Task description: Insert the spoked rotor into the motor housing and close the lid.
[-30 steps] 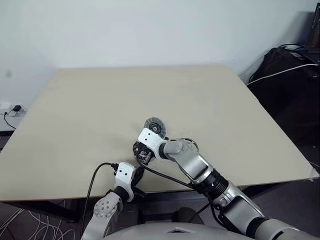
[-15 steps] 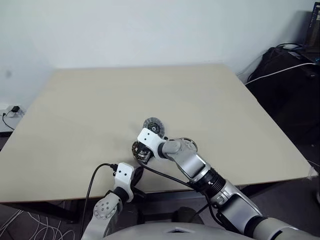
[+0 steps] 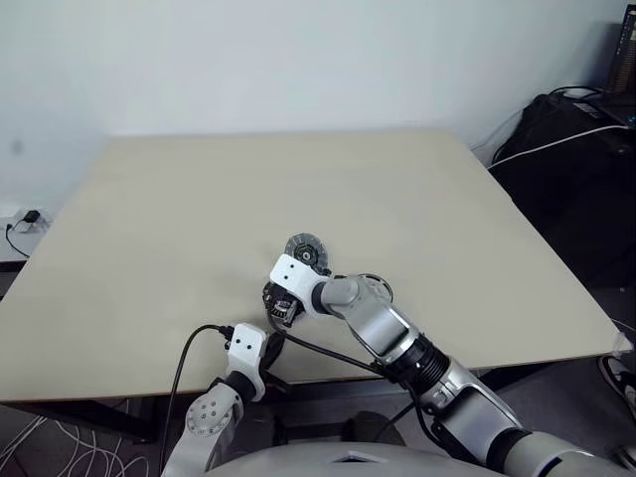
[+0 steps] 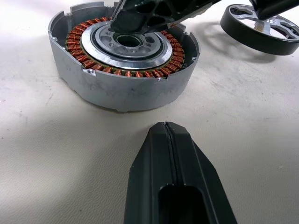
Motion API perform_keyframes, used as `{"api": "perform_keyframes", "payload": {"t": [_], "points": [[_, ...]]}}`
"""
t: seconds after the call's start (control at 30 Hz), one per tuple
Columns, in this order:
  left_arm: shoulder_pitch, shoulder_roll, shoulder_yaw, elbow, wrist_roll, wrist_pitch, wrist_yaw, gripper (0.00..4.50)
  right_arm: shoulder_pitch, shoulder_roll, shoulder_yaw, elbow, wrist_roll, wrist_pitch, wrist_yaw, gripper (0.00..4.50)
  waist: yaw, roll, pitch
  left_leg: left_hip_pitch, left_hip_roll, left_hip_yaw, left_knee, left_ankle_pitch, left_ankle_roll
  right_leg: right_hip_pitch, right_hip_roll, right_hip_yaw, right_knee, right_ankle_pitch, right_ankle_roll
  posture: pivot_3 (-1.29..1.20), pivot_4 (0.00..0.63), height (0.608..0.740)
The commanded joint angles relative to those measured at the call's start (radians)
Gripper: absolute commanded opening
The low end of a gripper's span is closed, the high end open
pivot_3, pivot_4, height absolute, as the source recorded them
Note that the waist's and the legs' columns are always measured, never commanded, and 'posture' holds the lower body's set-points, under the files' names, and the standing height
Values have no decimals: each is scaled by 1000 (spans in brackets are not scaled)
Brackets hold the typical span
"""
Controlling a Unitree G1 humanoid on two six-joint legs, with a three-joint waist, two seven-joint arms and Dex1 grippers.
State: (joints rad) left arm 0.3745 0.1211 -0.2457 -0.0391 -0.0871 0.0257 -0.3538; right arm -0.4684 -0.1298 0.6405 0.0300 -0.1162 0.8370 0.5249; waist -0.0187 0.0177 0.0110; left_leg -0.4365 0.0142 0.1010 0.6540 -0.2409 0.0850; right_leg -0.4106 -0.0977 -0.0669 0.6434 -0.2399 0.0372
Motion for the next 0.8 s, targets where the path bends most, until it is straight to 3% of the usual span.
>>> {"api": "perform_keyframes", "payload": {"t": [0.03,0.2,0.37,0.6,0.8], "points": [[-8,-2,3,21,2,-25,0,0,-23,10,-9,-16,-6,-16,0,36,0,0,0,0,0,0,0,0,0,0,0,0,0,0,0,0,0,740],[-7,-1,6,35,2,-40,0,0,-11,4,-33,-31,5,-23,-2,36,1,0,0,0,0,0,0,0,0,0,0,0,0,0,0,0,0,740],[2,2,3,17,3,-41,3,0,62,-54,-106,-206,39,-48,8,36,7,0,0,0,0,0,0,0,0,0,0,0,0,0,0,0,0,740],[10,25,6,-39,2,-19,-4,0,338,-142,-304,-565,96,-249,-49,36,8,-2,1,0,0,0,-2,0,0,0,0,1,-1,-3,2,0,0,740],[-14,56,14,-77,-10,19,-27,0,555,-160,-494,-627,173,-316,-92,36,9,-7,5,0,0,0,-1,0,0,1,0,0,-1,-3,2,0,0,740]]}}
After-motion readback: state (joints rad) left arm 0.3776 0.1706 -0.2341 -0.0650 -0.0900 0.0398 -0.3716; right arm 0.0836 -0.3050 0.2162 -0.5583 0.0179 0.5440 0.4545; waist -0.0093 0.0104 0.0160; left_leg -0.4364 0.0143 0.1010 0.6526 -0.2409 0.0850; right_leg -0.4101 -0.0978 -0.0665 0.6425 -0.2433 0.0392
